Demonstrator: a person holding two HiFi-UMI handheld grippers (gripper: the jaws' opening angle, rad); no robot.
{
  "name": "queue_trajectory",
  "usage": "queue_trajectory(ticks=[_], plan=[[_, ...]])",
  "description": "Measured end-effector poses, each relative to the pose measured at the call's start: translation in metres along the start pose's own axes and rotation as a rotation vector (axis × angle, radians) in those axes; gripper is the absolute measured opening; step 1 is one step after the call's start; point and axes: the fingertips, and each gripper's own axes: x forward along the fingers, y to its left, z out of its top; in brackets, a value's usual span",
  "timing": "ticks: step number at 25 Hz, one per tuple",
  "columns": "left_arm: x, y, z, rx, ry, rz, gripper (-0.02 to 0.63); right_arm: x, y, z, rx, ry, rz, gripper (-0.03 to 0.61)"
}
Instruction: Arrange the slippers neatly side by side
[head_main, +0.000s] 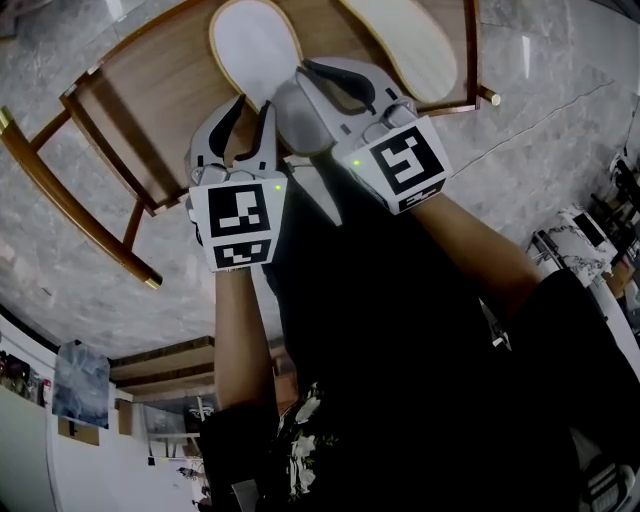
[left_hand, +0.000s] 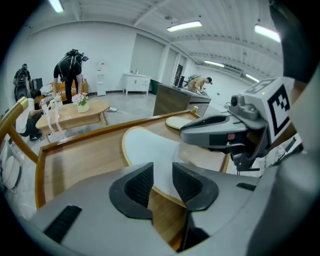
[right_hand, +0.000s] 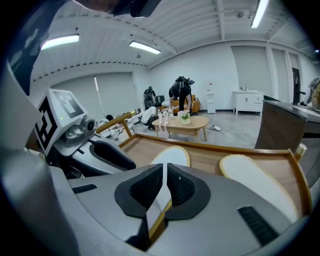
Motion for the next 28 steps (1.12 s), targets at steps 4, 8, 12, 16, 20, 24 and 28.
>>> queue_trajectory(ticks=[4,8,12,16,20,24,28], plan=[[0.013,-0.011,-0.006,0.021,0.038,-0.028,0.121,0.000,0.002,-0.019,-0.017,0.042,0.030,0.002],[0.028,-0.012,-0.017,0.081,0.094,-0.022,0.121,0.001,0.002,-0.041,-0.002,0.110,0.029,0.002],[0.036,-0.007,-0.021,0.104,0.123,-0.015,0.112,0.007,0.006,-0.058,-0.003,0.164,0.046,0.002],[0.041,0.000,-0.023,0.096,0.134,-0.014,0.112,0.018,0.012,-0.066,0.011,0.199,0.080,0.002],[0.040,0.009,-0.023,0.078,0.134,-0.012,0.110,0.030,0.018,-0.069,0.012,0.219,0.092,0.002],[0.035,0.019,-0.024,0.074,0.137,-0.001,0.110,0.037,0.028,-0.068,0.023,0.227,0.112,0.002],[0.029,0.030,-0.029,0.071,0.147,0.013,0.110,0.045,0.039,-0.066,0.025,0.230,0.130,0.002]])
